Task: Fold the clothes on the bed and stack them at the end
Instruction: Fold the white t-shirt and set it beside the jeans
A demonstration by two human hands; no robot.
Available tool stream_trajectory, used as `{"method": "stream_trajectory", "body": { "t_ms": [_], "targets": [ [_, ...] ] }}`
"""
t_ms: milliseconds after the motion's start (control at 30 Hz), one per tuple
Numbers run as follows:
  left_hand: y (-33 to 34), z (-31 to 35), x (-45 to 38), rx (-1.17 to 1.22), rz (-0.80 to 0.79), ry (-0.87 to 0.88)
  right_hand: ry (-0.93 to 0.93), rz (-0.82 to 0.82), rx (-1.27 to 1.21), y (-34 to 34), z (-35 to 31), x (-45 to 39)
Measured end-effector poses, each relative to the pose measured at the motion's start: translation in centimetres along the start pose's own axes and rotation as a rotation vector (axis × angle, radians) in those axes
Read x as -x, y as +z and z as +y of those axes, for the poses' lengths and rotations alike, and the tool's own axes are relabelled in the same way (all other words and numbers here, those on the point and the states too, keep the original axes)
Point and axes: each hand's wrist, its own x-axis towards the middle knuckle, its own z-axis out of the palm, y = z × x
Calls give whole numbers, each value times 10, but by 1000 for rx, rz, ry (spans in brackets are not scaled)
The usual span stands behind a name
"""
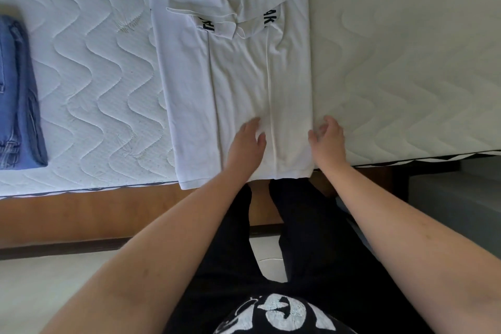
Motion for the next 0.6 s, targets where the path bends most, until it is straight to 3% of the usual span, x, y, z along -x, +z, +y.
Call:
{"method": "stream_trajectory", "body": {
  "t_ms": [67, 133, 300, 433, 600],
  "targets": [
    [-1, 26, -31, 143, 24, -87, 76, -118, -61, -6, 0, -11],
    [-4, 47, -59, 246, 20, -173, 82, -212, 36, -11, -1, -19],
    [-5, 63, -96, 78, -61, -256, 81, -266, 83, -14, 2, -27],
    [-3, 55, -87, 13, 25, -223, 61, -392, 1, -12, 6, -22],
    [-4, 27, -71, 133, 147, -259, -3, -426, 223, -5, 11, -11]
  ]
}}
